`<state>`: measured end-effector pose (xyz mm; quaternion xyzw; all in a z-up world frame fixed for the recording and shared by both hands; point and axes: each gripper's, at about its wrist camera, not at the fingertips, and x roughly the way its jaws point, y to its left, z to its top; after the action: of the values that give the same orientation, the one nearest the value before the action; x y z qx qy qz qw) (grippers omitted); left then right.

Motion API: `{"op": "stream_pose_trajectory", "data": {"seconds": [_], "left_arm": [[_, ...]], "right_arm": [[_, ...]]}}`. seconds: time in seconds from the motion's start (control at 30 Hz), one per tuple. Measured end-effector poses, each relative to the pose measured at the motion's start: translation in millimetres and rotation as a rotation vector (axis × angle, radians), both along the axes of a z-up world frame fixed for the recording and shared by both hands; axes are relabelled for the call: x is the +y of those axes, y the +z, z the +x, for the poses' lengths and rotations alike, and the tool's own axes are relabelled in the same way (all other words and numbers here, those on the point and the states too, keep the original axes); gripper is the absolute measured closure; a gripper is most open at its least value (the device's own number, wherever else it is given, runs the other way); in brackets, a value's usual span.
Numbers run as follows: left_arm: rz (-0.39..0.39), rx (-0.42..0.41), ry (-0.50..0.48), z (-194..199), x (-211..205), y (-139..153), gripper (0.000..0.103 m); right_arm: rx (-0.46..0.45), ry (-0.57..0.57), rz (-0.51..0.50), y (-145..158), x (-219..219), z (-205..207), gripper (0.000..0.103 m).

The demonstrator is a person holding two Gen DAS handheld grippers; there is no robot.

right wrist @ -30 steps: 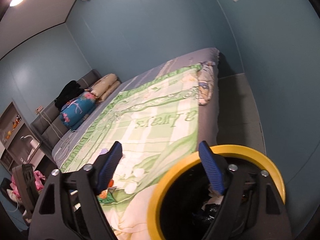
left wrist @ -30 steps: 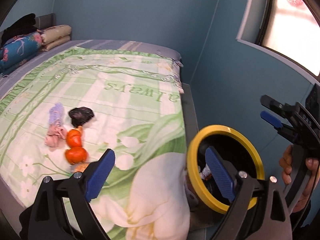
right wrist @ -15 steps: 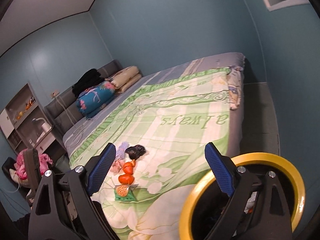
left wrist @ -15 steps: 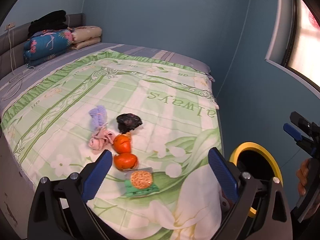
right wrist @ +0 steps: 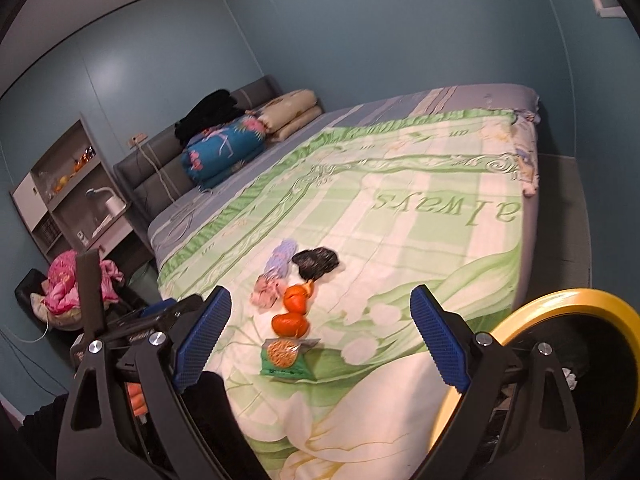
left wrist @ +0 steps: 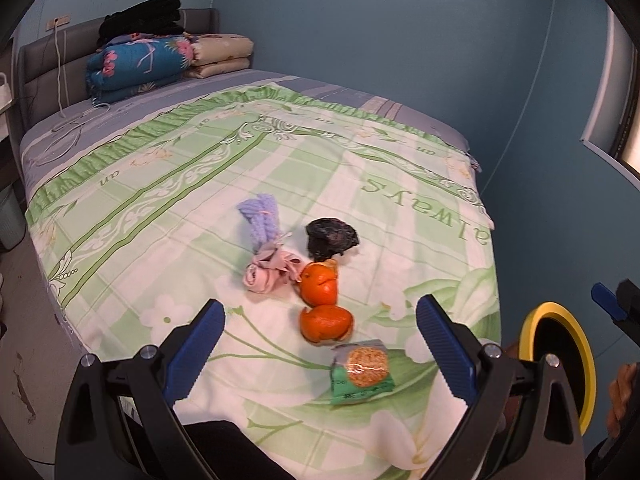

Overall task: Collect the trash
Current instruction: 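Grasp the pink cloth with the left tool while the right tool grasps the green snack packet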

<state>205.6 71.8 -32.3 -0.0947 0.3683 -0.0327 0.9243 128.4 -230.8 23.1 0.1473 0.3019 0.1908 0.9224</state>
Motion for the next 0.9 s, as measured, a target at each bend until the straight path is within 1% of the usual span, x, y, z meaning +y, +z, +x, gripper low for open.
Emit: {"op": "stream_pose_trajectory", "data": {"seconds": [0.17,0.37,0.73,0.9], "left_arm": [[-0.001,0.024,0.033,13.6,14.3,-13.5,0.01],[0.009,0.047,0.057,31.5,26.6,-30.4,0.01],[0.049,0.087,0.07,68.9,43.6,-59.8,0.01],[0.04,0.112,0.071,85.4,51.8,-72.6,0.01]], "right_arm": [[0.028,0.027,-0.01,-9.6,17.1,7.8,0.015],[0.081,0.053,-0.024,-30.4,36.5,22.9,0.015],[0.17,0.11,-0.054,-69.9,73.9,51.1,0.015],[0.212,0.136,-0.077,-89.0,92.9,63.1,0.015]]}}
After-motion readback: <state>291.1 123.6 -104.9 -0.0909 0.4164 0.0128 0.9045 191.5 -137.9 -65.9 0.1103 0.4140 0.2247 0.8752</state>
